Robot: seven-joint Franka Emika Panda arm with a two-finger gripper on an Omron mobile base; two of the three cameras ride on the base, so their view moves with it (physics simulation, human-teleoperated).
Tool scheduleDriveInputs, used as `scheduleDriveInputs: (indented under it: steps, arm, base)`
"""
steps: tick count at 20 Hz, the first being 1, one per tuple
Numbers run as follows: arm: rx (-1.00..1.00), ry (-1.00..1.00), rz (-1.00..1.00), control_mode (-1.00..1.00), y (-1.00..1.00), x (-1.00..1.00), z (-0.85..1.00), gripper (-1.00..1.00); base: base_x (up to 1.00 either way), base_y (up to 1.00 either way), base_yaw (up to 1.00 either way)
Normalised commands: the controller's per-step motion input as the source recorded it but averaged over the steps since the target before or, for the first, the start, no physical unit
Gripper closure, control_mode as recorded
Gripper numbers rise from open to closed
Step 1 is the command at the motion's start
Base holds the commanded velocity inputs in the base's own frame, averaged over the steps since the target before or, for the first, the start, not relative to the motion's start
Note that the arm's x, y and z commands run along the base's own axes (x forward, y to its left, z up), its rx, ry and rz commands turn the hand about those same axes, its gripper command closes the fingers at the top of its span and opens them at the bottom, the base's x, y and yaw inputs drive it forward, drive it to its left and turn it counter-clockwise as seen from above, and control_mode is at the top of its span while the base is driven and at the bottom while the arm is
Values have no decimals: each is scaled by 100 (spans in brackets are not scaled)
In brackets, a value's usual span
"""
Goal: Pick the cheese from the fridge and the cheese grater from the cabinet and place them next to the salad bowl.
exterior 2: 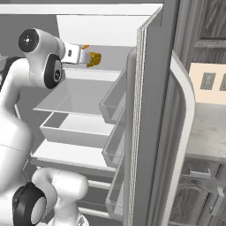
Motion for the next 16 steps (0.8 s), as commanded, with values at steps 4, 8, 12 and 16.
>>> scheduleDriveInputs:
  steps: [4,8,12,16]
  arm:
    - [0,5,0,-100,2,43,0,-100]
    - [0,9,0,-100,4,41,-6,-100]
    - [0,6,0,-100,6,39,-17,-100]
    - [0,2,0,-100,7,40,-15,-100]
  base:
    - [0,0,0]
    - [0,0,0]
    - [0,0,0]
    - [0,0,0]
